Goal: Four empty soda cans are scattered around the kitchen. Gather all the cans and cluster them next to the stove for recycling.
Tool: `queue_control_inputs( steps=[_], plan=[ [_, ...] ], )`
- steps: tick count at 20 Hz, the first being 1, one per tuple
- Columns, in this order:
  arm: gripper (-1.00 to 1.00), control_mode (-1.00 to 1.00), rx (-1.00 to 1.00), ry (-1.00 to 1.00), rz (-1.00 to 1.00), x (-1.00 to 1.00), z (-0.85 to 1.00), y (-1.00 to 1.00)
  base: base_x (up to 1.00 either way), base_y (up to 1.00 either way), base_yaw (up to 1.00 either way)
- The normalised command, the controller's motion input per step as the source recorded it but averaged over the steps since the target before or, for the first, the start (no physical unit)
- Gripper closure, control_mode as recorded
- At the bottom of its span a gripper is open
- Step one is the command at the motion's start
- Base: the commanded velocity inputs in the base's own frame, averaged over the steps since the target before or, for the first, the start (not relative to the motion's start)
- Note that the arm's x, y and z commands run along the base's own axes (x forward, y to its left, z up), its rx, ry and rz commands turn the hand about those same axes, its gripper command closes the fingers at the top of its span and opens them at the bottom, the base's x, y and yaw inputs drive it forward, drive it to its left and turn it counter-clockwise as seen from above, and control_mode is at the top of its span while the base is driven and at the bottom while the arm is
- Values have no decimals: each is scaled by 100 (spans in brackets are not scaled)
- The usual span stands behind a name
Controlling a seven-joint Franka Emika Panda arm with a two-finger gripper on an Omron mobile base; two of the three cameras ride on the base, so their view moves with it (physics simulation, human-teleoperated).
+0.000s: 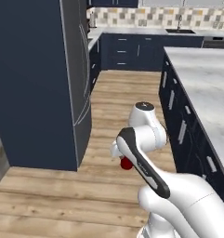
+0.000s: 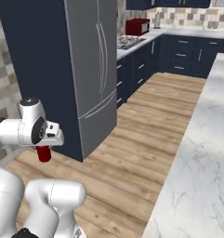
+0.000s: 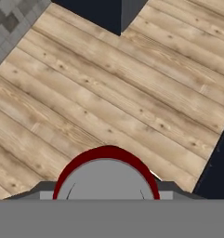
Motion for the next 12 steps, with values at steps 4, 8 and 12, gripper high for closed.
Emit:
queue_control_inputs(
  steps=[4,8,12],
  plan=[
    [100,100,0,0,0,0,0,0,69,1,-13],
    [100,100,0,0,0,0,0,0,69,1,-11],
    [100,100,0,0,0,0,0,0,71,1,-9]
  ],
)
